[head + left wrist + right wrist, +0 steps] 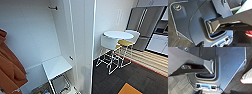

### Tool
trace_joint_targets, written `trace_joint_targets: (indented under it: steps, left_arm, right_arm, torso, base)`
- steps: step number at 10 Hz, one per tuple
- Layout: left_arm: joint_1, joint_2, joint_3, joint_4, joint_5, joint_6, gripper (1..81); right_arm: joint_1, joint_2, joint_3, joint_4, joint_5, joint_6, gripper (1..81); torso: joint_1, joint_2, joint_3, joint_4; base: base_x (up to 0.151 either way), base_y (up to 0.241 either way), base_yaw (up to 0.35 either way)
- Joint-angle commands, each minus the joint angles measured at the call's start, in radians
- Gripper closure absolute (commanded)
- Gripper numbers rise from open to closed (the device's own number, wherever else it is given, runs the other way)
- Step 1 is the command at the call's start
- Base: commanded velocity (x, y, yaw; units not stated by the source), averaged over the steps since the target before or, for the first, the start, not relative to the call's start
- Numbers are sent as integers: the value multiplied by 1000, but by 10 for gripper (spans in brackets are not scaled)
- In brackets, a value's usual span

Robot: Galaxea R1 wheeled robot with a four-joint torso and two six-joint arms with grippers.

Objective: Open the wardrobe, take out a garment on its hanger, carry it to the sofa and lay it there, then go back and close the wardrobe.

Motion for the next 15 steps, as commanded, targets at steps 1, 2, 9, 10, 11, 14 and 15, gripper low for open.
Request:
trace_joint_targets:
  steps: [1,2,9,10,11,14,15]
  left_arm:
    - [-26,0,-4,11,32,2,10]
    - [-27,1,-4,13,31,3,10]
    - [-27,6,-4,13,29,3,10]
    - [-27,6,-3,14,26,5,10]
    - [-27,6,-3,14,26,5,10]
    - [-27,4,-3,16,17,5,10]
    - [-27,4,-3,16,17,5,10]
  right_arm:
    - [8,8,-1,-3,-52,-2,10]
    - [8,8,-1,-3,-52,-2,10]
    - [10,9,-1,-3,-52,-2,10]
    - [11,9,-1,-3,-52,-2,10]
    - [13,11,-1,-3,-52,-2,10]
    - [11,9,-1,-5,-52,-2,10]
    - [10,8,-1,-6,-52,-2,10]
  torso:
    - [0,0,0,0]
    - [0,0,0,0]
    - [0,0,0,0]
    - [0,0,0,0]
    - [0,0,0,0]
    - [0,0,0,0]
    - [0,0,0,0]
  base:
    - [0,0,300]
    - [0,0,300]
    - [0,0,300]
    - [0,0,300]
    - [0,0,300]
    - [0,0,305]
    - [0,0,327]
